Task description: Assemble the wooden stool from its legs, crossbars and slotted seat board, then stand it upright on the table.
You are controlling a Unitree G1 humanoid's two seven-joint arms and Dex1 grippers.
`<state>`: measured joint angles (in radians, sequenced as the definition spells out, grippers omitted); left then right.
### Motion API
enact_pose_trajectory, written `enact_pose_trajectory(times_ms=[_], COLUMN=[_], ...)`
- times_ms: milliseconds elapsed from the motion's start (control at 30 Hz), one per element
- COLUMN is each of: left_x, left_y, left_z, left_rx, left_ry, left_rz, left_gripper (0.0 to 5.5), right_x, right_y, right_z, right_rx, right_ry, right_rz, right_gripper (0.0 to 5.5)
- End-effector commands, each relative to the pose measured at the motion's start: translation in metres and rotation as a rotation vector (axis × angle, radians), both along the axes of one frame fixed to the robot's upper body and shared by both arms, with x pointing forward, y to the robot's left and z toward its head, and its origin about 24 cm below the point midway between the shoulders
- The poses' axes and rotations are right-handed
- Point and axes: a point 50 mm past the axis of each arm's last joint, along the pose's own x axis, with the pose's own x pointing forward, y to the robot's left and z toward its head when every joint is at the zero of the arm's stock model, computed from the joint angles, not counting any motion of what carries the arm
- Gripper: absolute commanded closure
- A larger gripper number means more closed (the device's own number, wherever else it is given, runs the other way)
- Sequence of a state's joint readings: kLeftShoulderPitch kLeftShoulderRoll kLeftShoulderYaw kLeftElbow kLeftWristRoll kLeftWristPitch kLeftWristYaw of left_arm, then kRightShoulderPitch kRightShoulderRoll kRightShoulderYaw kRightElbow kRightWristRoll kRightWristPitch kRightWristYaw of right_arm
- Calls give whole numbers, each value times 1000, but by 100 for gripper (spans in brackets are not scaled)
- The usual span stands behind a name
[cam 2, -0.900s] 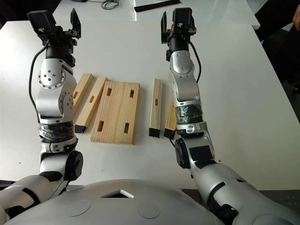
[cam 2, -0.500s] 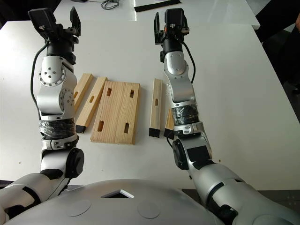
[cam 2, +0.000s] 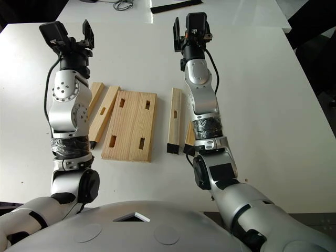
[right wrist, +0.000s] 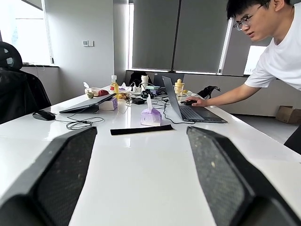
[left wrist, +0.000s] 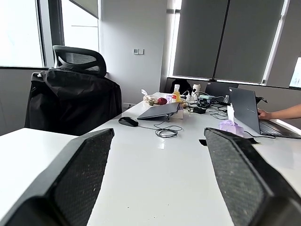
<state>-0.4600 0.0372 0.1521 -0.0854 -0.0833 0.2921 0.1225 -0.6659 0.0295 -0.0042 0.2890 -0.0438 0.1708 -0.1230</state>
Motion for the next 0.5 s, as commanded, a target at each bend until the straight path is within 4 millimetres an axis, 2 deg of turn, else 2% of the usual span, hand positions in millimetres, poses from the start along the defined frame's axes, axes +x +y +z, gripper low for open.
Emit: enact_pose_trajectory(times_ms=[33,133,267,400,500], left_x=[3,6,5,8,9], left_y=[-8,-6,-1,-1,-2], left_z=[7,12,11,9,8], left_rx=[2,6,-132,-83,-83], left_ry=[-21,-33,-13,34,57], left_rz=[-22,-34,-54,-47,-35], left_gripper=[193,193,193,193,193], right_x=[0,-2,-1,0,-3], right_y=[8,10,8,8,12], right_z=[6,5,11,13,15], right_rx=[-10,2,160,133,115], right_ry=[-28,-29,-12,-10,-31], right_rz=[14,20,-8,-51,-1], right_gripper=[198,198,198,198,198])
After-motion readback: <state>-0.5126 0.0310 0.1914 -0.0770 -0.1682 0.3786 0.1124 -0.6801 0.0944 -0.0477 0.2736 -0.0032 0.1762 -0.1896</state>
